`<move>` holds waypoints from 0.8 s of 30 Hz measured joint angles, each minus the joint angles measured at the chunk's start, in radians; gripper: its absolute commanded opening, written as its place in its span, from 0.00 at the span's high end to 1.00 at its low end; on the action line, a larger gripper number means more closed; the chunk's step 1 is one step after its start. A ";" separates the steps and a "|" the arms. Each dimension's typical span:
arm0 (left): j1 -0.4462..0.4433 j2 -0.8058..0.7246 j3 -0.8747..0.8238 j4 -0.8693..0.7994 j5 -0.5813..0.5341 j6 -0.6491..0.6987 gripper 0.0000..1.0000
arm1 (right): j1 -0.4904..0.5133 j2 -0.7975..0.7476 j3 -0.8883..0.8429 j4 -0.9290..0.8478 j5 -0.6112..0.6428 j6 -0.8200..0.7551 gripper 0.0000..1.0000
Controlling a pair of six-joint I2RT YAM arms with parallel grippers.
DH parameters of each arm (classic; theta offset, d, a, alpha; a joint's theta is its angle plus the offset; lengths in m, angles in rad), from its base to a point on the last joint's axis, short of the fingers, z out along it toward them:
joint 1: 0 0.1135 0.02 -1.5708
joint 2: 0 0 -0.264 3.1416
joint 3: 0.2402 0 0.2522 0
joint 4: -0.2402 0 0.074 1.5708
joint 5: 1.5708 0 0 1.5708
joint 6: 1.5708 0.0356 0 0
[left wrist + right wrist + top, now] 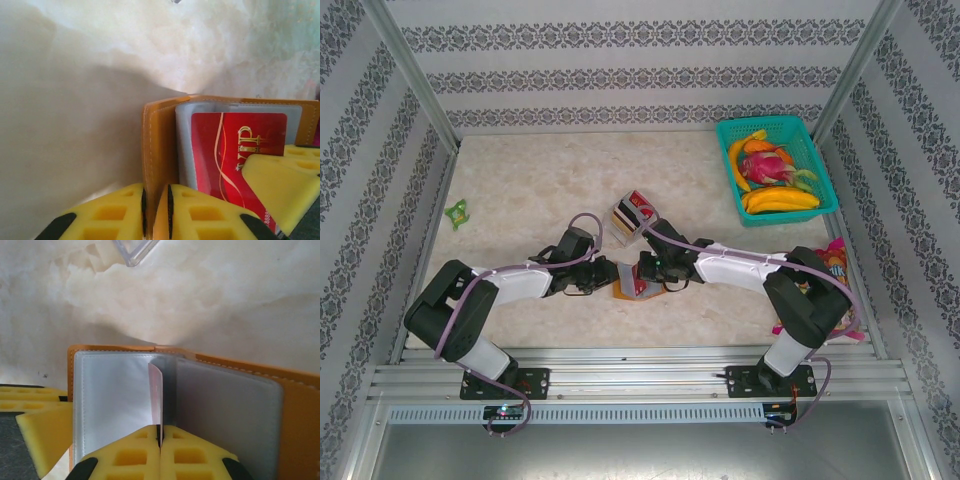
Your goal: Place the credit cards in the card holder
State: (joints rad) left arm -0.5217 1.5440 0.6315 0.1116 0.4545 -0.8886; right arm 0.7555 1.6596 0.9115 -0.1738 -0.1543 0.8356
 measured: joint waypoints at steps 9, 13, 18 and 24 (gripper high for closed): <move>0.000 -0.067 -0.013 -0.001 -0.030 -0.006 0.57 | 0.000 0.000 -0.023 0.051 0.000 0.023 0.94; 0.000 -0.050 -0.011 -0.001 -0.029 -0.005 0.58 | 0.000 0.000 -0.025 0.060 -0.002 0.029 0.94; -0.002 0.004 0.010 -0.037 -0.037 0.001 0.61 | -0.001 -0.012 -0.030 0.064 -0.011 0.030 0.93; -0.002 0.051 0.055 -0.082 -0.050 0.019 0.68 | -0.021 -0.080 -0.058 0.059 -0.012 0.025 0.92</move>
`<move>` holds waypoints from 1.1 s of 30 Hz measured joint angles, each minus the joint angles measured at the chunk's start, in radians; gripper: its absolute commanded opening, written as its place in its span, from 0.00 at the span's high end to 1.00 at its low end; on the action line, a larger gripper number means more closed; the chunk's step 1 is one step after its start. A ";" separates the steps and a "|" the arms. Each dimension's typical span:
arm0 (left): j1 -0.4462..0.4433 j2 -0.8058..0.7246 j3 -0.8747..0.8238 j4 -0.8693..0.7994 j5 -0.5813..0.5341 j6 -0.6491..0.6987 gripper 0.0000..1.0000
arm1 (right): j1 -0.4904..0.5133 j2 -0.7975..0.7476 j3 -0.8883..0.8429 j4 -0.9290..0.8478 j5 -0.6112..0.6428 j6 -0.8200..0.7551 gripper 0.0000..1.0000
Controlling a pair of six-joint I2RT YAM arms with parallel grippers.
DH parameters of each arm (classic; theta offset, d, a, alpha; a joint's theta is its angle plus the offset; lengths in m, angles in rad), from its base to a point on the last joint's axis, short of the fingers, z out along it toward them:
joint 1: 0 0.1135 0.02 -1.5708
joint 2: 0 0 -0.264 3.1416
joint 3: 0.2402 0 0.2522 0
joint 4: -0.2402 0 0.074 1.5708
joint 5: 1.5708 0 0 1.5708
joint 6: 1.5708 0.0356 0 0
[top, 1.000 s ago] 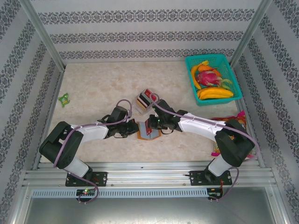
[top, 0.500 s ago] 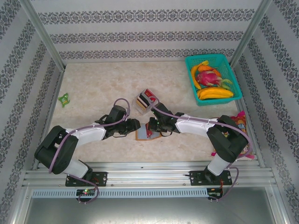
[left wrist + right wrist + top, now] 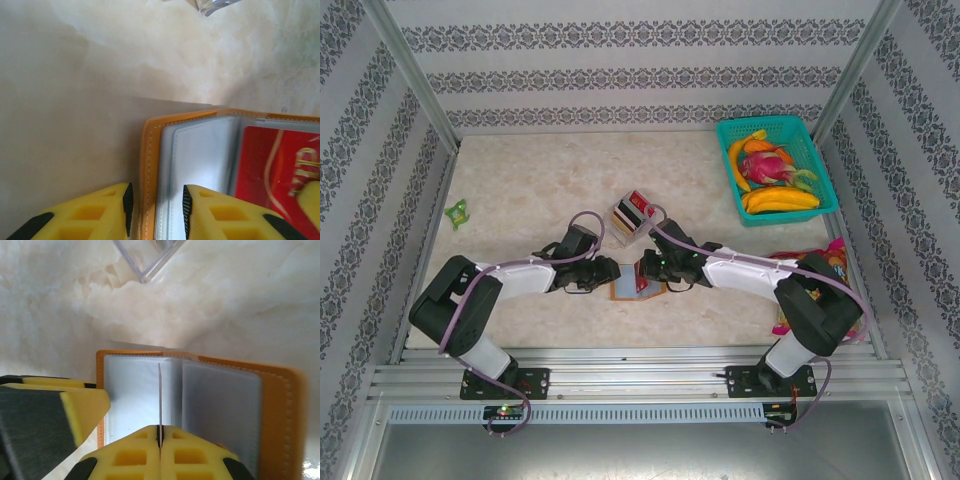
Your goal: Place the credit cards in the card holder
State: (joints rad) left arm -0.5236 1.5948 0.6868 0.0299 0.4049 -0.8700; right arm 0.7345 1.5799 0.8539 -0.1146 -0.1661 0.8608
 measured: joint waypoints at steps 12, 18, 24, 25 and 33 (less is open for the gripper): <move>0.000 0.019 0.011 -0.023 -0.013 0.011 0.78 | -0.032 -0.028 -0.081 0.047 -0.017 -0.023 0.93; 0.000 0.027 0.025 -0.045 -0.013 0.016 0.80 | -0.032 -0.008 -0.130 0.149 -0.043 -0.016 0.93; 0.000 0.028 0.026 -0.048 -0.014 0.022 0.82 | -0.032 0.016 -0.135 0.208 -0.066 0.001 0.93; 0.000 0.029 0.027 -0.049 -0.014 0.022 0.82 | -0.032 0.023 -0.135 0.219 -0.068 0.002 0.93; 0.000 0.032 0.034 -0.061 -0.017 0.022 0.83 | -0.032 0.046 -0.141 0.279 -0.087 0.021 0.93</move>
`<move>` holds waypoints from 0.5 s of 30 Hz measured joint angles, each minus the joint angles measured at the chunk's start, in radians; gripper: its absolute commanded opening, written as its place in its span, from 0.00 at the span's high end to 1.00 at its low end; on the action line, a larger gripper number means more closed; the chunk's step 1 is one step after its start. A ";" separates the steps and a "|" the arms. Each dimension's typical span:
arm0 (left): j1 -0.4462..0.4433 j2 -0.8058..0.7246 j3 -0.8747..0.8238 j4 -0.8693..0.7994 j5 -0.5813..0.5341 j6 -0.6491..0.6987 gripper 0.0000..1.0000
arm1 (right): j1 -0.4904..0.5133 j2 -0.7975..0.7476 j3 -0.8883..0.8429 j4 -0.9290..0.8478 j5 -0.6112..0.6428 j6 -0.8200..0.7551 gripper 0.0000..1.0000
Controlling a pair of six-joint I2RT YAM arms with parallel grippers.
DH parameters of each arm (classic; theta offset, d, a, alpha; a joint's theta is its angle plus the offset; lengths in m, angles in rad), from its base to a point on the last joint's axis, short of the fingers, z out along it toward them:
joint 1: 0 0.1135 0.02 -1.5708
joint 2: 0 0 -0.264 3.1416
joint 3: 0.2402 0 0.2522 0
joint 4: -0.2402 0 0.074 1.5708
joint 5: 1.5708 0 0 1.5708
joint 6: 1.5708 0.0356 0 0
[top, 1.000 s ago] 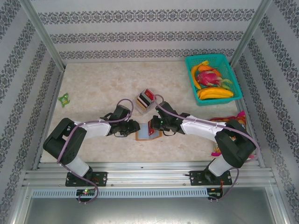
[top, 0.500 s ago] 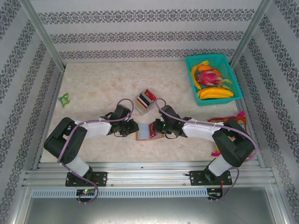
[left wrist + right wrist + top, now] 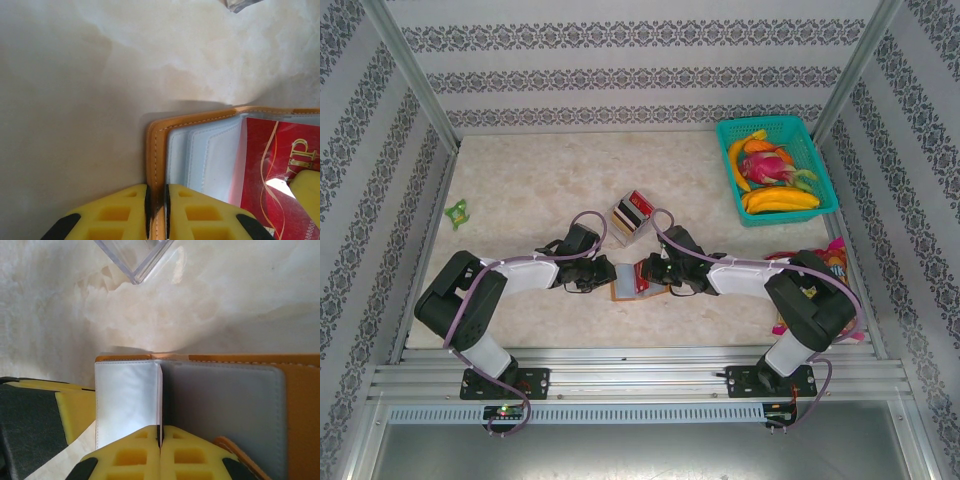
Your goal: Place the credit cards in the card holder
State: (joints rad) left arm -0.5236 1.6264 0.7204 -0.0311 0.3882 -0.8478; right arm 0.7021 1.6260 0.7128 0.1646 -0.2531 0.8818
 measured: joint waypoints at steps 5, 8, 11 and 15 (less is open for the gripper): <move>0.000 0.000 0.000 -0.004 -0.002 0.000 0.87 | 0.000 0.003 -0.002 0.017 -0.018 0.003 0.93; 0.000 -0.001 0.003 -0.012 -0.007 0.000 0.90 | -0.005 -0.004 -0.002 0.002 -0.018 -0.001 0.93; 0.000 -0.001 0.004 -0.014 -0.008 0.000 0.92 | -0.007 -0.006 -0.002 -0.012 -0.019 -0.005 0.93; 0.000 -0.001 0.004 -0.014 -0.008 0.000 0.94 | -0.007 -0.006 -0.014 0.013 -0.028 0.000 0.93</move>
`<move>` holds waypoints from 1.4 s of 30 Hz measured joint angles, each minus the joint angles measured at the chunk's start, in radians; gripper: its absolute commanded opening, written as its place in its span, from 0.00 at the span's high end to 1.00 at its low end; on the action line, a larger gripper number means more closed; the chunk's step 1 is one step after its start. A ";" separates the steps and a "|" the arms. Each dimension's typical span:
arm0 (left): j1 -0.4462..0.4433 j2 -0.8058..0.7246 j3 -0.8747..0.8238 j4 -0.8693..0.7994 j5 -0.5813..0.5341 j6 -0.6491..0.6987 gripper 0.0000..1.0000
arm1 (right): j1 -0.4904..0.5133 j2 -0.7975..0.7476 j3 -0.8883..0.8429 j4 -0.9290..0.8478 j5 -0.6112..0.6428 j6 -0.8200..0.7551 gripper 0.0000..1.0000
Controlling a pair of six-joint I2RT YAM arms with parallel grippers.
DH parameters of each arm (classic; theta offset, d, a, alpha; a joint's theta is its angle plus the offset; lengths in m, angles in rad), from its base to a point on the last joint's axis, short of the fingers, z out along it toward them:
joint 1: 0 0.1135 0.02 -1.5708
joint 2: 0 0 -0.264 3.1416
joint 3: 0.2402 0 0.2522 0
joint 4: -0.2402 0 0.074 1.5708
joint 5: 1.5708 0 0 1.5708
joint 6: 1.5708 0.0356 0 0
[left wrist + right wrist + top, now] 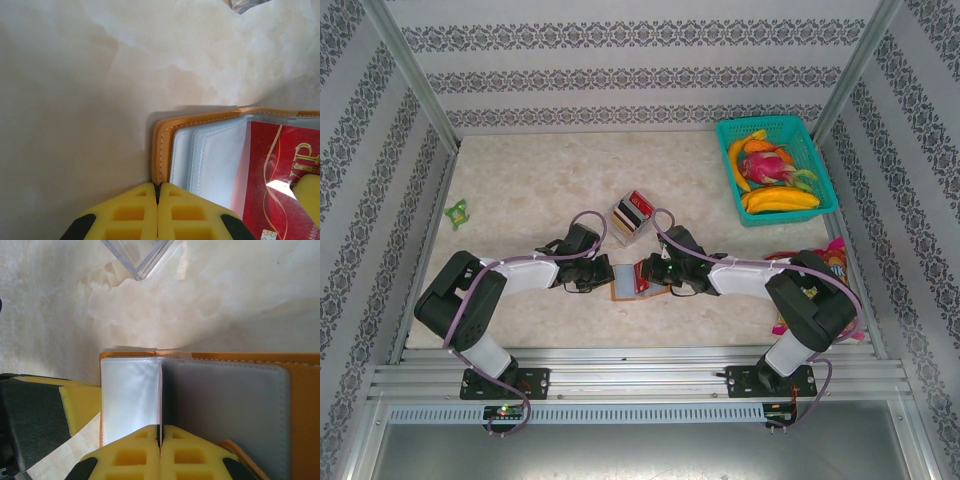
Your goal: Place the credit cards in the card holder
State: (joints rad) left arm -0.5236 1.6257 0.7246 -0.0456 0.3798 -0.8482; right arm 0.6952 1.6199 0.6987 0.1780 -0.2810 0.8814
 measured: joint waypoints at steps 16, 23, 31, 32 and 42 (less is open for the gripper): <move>-0.001 0.002 0.003 0.000 0.001 0.000 0.98 | -0.032 -0.002 -0.049 0.056 -0.069 0.016 0.95; -0.001 0.002 0.003 -0.001 -0.003 -0.002 0.99 | -0.032 0.018 -0.060 0.112 -0.067 0.072 0.91; -0.001 0.002 0.003 -0.001 -0.004 -0.008 1.00 | -0.032 0.016 -0.060 0.112 -0.065 0.085 0.94; -0.001 0.001 0.003 -0.002 -0.007 -0.009 1.00 | -0.032 0.011 -0.064 0.115 -0.065 0.085 0.94; -0.006 0.000 0.003 -0.003 -0.018 -0.020 1.00 | -0.032 -0.011 -0.132 0.229 -0.088 0.112 0.97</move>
State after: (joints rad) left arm -0.5301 1.6260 0.7273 -0.0483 0.3622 -0.8680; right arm 0.6636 1.6085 0.5663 0.4065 -0.3691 0.9936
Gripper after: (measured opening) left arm 0.064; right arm 0.067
